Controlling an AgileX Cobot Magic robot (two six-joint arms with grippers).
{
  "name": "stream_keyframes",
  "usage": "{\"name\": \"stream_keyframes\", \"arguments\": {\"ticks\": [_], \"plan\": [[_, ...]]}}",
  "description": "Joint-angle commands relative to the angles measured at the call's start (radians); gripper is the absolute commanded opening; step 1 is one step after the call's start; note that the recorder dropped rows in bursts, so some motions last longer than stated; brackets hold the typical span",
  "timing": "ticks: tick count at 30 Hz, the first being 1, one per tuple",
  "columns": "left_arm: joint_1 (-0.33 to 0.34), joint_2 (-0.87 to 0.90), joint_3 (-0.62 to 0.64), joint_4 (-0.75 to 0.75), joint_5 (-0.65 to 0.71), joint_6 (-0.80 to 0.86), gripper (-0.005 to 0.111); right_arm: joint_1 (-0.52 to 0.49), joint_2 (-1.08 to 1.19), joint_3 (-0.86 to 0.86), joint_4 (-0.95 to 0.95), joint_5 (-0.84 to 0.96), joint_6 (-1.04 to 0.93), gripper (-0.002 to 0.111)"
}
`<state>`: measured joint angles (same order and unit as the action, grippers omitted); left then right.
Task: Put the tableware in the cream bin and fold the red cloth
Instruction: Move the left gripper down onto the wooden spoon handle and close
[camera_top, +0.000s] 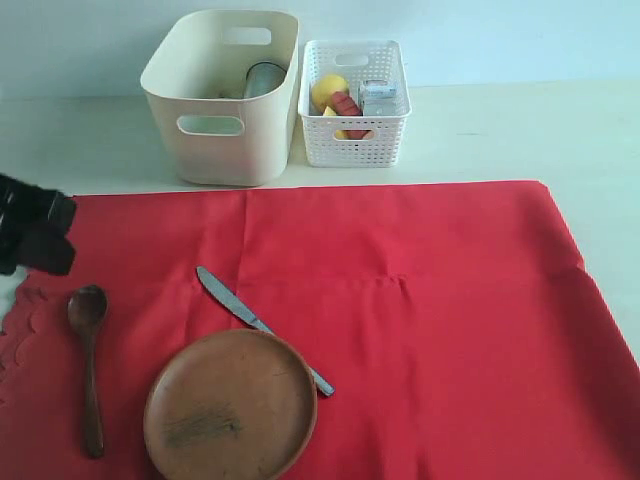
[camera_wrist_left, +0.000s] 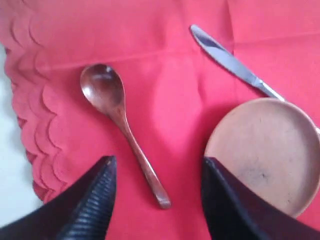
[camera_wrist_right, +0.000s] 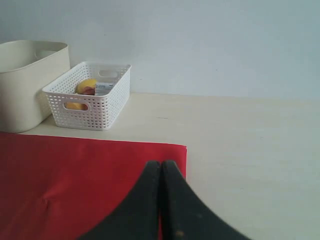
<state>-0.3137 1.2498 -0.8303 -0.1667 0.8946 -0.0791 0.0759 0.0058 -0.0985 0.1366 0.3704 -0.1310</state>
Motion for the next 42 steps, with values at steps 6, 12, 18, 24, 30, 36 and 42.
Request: {"name": "stream_keyframes", "arguments": {"ticks": [6,12,18,24,30,36,42], "plan": [[-0.072,-0.035,0.217,-0.071,-0.193,-0.059,0.051,-0.005,-0.006,0.002,-0.006,-0.007,0.003,0.0],[-0.087,0.031,0.246,-0.05,-0.257,-0.088,0.051,-0.005,-0.006,0.002,-0.006,-0.007,0.003,0.0],[-0.087,0.148,0.246,-0.024,-0.308,-0.132,0.051,-0.005,-0.006,0.002,-0.006,-0.007,0.003,0.0],[-0.087,0.256,0.246,-0.018,-0.34,-0.138,0.051,-0.005,-0.006,0.002,-0.006,-0.007,0.003,0.0],[-0.087,0.32,0.246,-0.016,-0.404,-0.154,0.051,-0.005,-0.006,0.002,-0.006,-0.007,0.003,0.0],[-0.087,0.358,0.246,0.006,-0.428,-0.165,0.051,-0.005,-0.006,0.002,-0.006,-0.007,0.003,0.0],[-0.087,0.379,0.246,0.016,-0.43,-0.165,0.051,-0.005,-0.006,0.002,-0.006,-0.003,0.003,0.0]]}}
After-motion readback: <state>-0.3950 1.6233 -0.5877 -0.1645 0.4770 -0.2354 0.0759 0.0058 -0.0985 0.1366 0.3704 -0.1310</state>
